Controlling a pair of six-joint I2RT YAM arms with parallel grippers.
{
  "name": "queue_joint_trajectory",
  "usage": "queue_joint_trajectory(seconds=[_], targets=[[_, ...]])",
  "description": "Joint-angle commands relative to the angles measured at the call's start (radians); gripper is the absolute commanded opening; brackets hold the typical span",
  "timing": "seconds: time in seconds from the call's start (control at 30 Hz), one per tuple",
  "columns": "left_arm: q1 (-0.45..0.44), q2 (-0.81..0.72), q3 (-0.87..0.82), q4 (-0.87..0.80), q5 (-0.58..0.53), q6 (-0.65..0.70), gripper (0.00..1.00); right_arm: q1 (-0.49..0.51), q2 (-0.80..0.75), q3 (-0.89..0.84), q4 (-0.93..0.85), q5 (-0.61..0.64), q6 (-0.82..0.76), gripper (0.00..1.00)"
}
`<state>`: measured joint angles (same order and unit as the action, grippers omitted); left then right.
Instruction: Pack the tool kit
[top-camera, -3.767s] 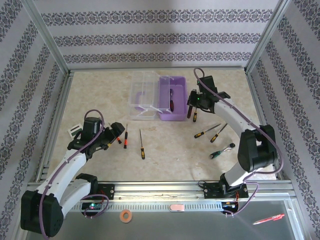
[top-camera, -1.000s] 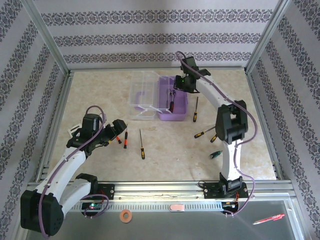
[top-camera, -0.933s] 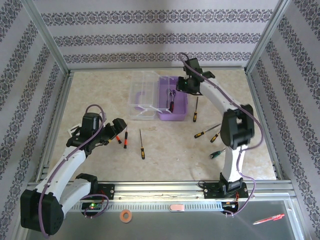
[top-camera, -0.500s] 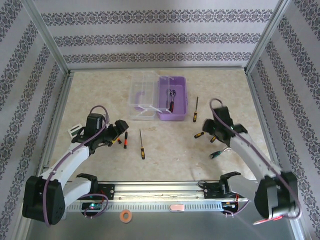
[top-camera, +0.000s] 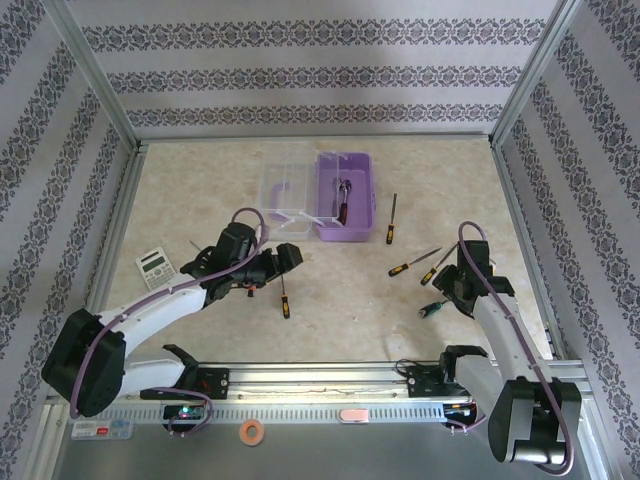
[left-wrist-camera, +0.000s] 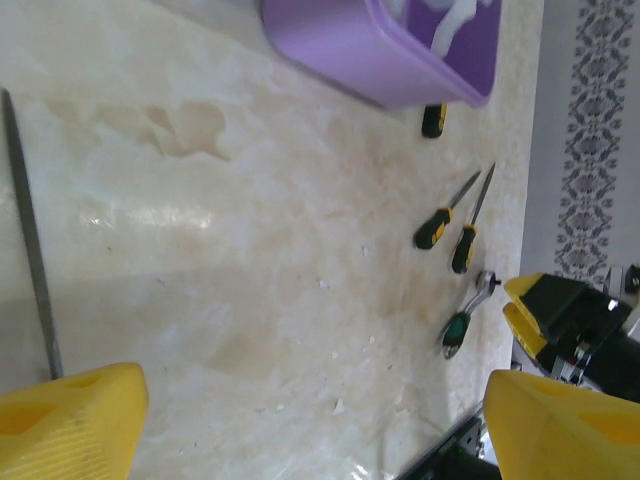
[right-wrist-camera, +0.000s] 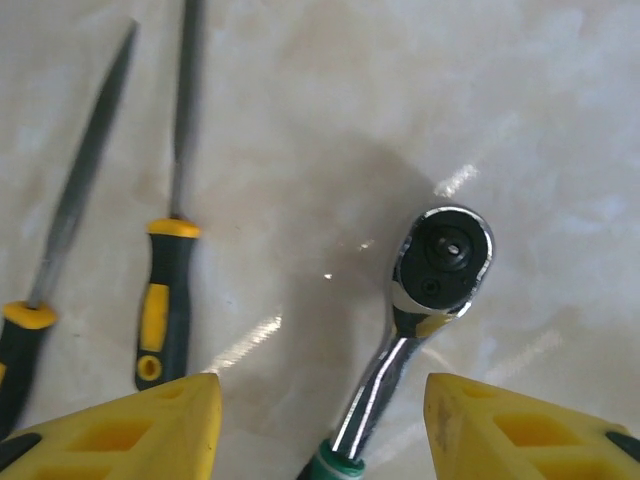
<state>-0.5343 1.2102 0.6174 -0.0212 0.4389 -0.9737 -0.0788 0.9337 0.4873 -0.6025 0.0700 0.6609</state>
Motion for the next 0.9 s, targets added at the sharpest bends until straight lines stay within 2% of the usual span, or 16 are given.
queue_joint_trajectory(seconds=[0.0, 0.17, 0.23, 0.33, 0.57, 0.67, 0.87], targets=[[-0.016, -0.055, -0.027, -0.010, -0.072, 0.015, 0.87, -0.020, 0.002, -0.013, -0.023, 0.001, 0.042, 0.56], [-0.016, -0.137, -0.037, -0.084, -0.143, 0.055, 0.90, -0.028, 0.035, -0.011, 0.000, 0.030, 0.078, 0.56], [-0.015, -0.148, -0.021, -0.104, -0.160, 0.070, 0.92, -0.029, 0.066, -0.012, 0.033, 0.000, 0.061, 0.55], [-0.016, -0.142, -0.006, -0.104, -0.166, 0.075, 0.92, -0.029, 0.093, -0.003, 0.029, 0.013, 0.047, 0.51], [-0.015, -0.108, 0.015, -0.138, -0.109, 0.072, 0.92, -0.031, 0.106, -0.013, 0.030, -0.006, 0.077, 0.50], [-0.015, -0.120, 0.011, -0.149, -0.107, 0.067, 0.92, -0.032, 0.149, -0.016, 0.046, -0.045, 0.100, 0.48], [-0.016, -0.167, 0.009, -0.174, -0.127, 0.068, 0.92, -0.032, 0.212, 0.005, 0.062, -0.033, 0.131, 0.43]])
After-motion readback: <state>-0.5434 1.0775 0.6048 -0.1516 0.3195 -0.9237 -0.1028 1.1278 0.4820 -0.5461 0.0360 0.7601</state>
